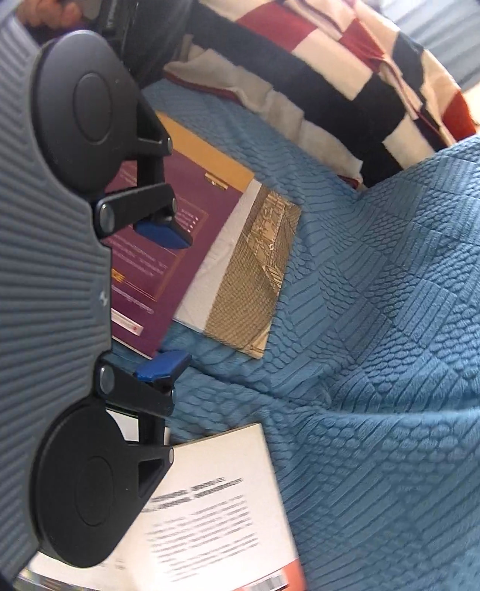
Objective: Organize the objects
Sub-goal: 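Carry the purple-covered book over the painted-cover book with the left gripper, then lower the purple book onto the painted-cover book and open the left gripper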
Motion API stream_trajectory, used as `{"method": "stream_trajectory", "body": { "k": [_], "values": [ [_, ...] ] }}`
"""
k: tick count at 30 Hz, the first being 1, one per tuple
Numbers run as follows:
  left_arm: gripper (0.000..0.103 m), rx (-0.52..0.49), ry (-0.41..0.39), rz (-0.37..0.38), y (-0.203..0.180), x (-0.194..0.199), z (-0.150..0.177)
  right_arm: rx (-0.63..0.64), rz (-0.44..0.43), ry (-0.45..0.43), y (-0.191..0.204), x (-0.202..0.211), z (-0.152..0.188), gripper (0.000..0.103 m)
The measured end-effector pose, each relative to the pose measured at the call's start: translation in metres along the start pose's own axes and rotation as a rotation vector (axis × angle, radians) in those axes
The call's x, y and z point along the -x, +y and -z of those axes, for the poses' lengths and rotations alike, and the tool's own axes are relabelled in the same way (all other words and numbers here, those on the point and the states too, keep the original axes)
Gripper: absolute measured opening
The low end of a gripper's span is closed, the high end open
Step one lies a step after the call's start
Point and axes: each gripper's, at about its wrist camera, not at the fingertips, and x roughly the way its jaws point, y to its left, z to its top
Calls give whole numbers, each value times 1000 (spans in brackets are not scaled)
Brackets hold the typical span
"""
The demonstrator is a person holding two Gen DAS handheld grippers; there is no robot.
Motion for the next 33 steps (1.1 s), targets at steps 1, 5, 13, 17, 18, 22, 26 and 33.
{"method": "stream_trajectory", "body": {
  "k": [1, 5, 13, 17, 18, 22, 26, 33],
  "values": [
    [46, 1, 1, -4, 0, -2, 0, 11, 0, 8, 0, -4, -3, 64],
    [47, -17, -6, 5, -4, -7, -1, 66, 39, 81, -2, -22, -11, 64],
    [44, 15, -27, 35, -2, -12, -2, 103, -5, 136, -4, -37, -4, 64],
    [41, 39, -44, 35, -1, -13, -4, 111, -23, 147, -4, -32, 4, 66],
    [41, 34, -51, 30, -2, -12, -3, 108, -28, 150, -6, -31, 6, 66],
    [39, 23, -62, 15, -2, -11, -1, 90, -40, 150, -8, -28, 10, 65],
    [37, 68, -65, 7, 8, -4, 1, 101, -28, 145, -5, -24, 15, 65],
    [37, 83, -40, -30, 19, 3, 2, 94, 24, 113, 0, -16, 25, 63]
  ]
}}
